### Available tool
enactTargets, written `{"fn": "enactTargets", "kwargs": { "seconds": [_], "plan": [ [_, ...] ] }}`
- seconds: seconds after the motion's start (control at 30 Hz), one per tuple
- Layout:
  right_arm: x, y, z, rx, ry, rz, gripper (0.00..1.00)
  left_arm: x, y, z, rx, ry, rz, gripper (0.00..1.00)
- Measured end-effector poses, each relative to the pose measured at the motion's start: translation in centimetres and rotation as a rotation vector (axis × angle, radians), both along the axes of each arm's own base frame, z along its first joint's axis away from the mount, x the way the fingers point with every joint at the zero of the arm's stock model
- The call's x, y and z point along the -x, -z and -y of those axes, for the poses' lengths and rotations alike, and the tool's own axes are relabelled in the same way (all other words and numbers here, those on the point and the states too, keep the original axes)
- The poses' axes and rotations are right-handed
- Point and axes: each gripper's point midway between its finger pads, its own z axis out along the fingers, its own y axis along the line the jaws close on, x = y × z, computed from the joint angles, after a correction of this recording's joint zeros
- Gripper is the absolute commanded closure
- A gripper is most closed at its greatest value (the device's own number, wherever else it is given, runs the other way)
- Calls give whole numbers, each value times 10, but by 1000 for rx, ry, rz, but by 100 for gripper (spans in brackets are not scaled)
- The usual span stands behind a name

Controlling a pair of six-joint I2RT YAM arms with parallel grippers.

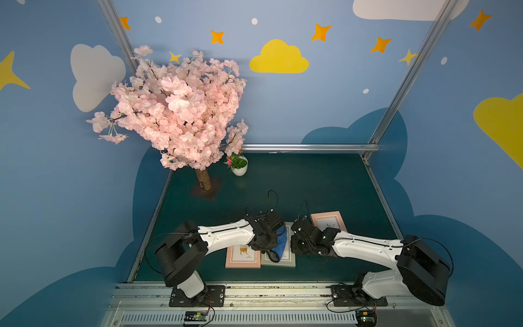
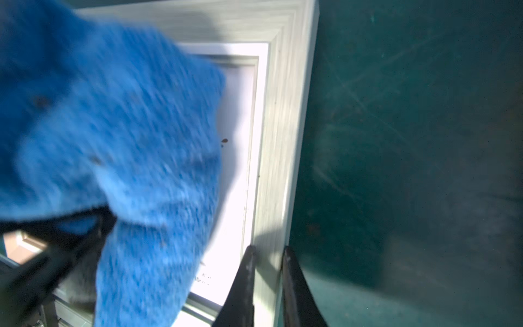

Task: Wipe the picture frame with a cloth
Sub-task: Wipe the dirt from the picture frame.

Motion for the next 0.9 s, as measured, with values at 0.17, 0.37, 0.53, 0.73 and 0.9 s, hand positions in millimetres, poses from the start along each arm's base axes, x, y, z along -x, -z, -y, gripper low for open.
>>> {"fn": "enactTargets", "kwargs": {
  "seconds": [0.17, 0.37, 0.53, 0.73, 0.9],
  "plan": [
    [0, 0, 0, 2, 0, -1, 84, 28, -2, -2, 3, 17, -33, 97],
    [0, 0, 0, 2, 0, -2, 84, 35, -4, -2, 5, 0, -44, 97],
    [0, 0, 0, 2, -1, -1, 84, 27, 0, 0, -12, -16, -54, 97],
    [0, 1, 0, 0, -1, -2, 84, 1, 4, 4, 22, -69, -68, 97],
    [1, 1, 0, -4, -1, 1, 83, -35, 4, 9, 58, -114, -46, 97]
  ]
}}
